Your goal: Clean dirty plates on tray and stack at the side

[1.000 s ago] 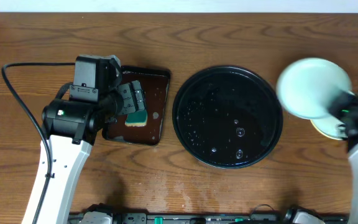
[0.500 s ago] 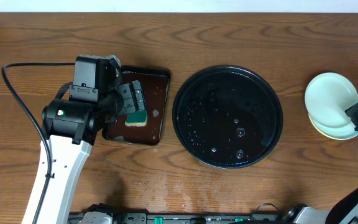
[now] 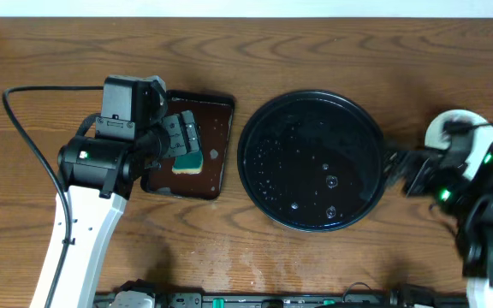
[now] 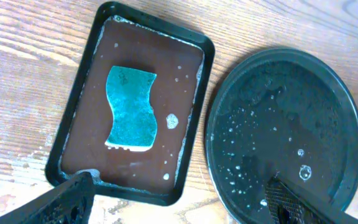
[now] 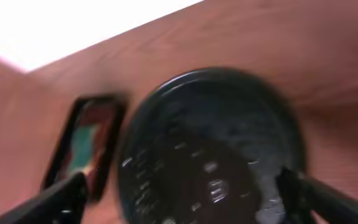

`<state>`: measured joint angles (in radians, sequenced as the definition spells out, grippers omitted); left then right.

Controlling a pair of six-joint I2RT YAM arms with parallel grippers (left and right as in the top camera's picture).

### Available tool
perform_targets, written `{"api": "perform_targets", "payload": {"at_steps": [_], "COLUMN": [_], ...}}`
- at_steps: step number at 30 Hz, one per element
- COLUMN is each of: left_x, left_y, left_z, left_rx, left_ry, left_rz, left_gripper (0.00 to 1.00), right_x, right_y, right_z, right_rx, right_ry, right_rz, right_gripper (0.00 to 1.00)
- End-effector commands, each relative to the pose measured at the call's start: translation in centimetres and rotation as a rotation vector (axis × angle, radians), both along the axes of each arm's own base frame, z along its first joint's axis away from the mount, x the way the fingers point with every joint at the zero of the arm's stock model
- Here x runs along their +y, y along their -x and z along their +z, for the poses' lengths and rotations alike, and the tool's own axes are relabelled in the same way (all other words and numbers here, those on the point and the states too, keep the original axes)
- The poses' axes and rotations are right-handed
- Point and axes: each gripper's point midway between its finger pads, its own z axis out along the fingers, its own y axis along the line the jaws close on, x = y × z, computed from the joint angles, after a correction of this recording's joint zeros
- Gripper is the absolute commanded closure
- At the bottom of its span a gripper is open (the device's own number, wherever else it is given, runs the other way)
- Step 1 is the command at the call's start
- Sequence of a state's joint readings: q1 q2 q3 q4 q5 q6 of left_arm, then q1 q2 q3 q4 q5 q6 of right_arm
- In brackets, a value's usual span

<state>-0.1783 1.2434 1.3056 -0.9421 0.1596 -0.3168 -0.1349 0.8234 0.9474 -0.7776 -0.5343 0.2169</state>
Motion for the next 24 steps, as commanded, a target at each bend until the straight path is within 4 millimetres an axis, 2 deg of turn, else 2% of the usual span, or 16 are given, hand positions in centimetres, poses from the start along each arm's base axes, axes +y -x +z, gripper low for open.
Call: {"api": "perform_targets", "payload": {"at_steps": [1,3,6,13,18,24], "left_x": [-0.2,-0.2,-0.2,-0.2,-0.2,-0.2], "left_y": [-0.1,-0.1,-0.1,-0.1,-0.1,-0.1], "left_z": [0.6,0.6,0.6,0.6,0.6,0.6], "left_rx": [-0.010,-0.010,-0.010,-0.010,-0.010,-0.010], "left_ry": [0.011,0.011,0.011,0.011,0.011,0.011], "left_rz": [-0.008,-0.008,-0.008,-0.008,-0.008,-0.008], "left_gripper": [0.12,0.12,0.12,0.12,0.12,0.11], "right_x": [2.9,3.1,2.2,-1.6,-2.9,-3.2], "right_y": [2.6,3.6,4.4,4.5,5.0,5.1], "right_z": [1.6,1.9,1.5,-0.5,-1.7,-5.1], "right_rx": [-0.068,-0.105,-0.097,-0.058,-0.206,-0.381], "right_ry": [0.011,0.059,0.104,0.280,0.301,0.285], "right_rz": [0.130,0.147,0.103,-0.079,-0.162,-0.203], "right_gripper": [0.01,0.01,0.01,0.01,0.01,0.01]}}
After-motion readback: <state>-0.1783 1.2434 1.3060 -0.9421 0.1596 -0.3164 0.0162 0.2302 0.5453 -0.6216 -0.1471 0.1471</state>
